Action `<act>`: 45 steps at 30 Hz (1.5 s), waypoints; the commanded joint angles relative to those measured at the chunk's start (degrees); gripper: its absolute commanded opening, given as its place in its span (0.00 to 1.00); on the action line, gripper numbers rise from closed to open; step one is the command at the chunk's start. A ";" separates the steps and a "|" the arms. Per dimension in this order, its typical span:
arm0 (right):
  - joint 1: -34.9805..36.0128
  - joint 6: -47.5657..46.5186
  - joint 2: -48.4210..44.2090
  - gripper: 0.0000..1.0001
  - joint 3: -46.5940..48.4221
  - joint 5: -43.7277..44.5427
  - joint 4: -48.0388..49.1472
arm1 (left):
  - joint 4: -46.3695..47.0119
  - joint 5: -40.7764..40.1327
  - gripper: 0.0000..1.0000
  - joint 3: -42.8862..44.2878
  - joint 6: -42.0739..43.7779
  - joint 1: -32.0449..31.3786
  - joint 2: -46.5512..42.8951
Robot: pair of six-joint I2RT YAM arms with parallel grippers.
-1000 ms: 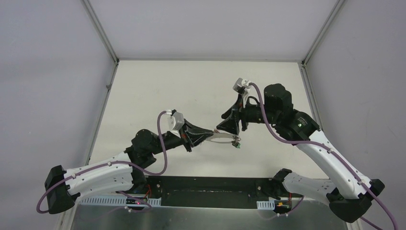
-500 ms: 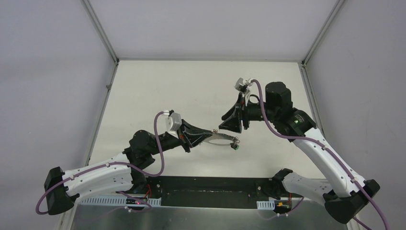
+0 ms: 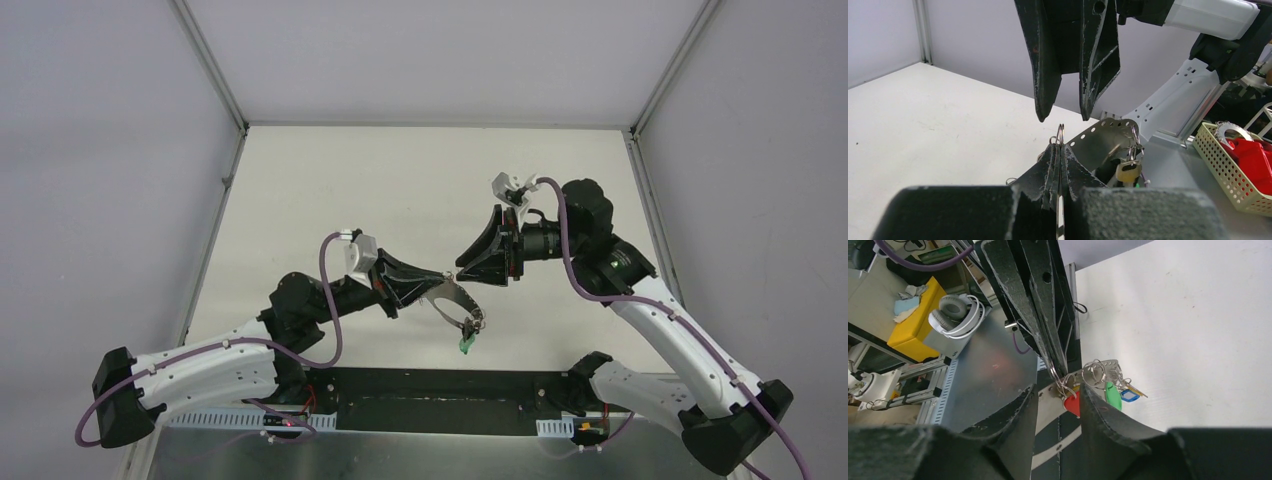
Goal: Put the keys on the keyring
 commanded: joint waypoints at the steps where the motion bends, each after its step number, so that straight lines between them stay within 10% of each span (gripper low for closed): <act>1: 0.37 3.39 -0.56 0.36 -0.82 -2.50 7.80 | 6.24 0.35 0.00 0.78 -1.20 -0.32 0.27; 13: 2.75 4.96 1.18 0.22 -2.07 -2.44 11.92 | 7.36 0.59 0.00 0.76 -2.02 -0.32 1.53; 25: 3.05 3.03 2.85 0.32 -1.40 -0.93 10.22 | 7.19 2.16 0.00 1.35 -2.20 -0.31 1.91; 36: 3.04 1.35 3.57 0.06 -1.75 -5.21 8.87 | 8.82 2.26 0.00 0.69 -2.29 -0.31 1.42; 45: 2.97 0.25 4.28 0.17 -1.09 -6.20 7.08 | 8.68 2.35 0.00 0.59 -2.40 -0.36 1.14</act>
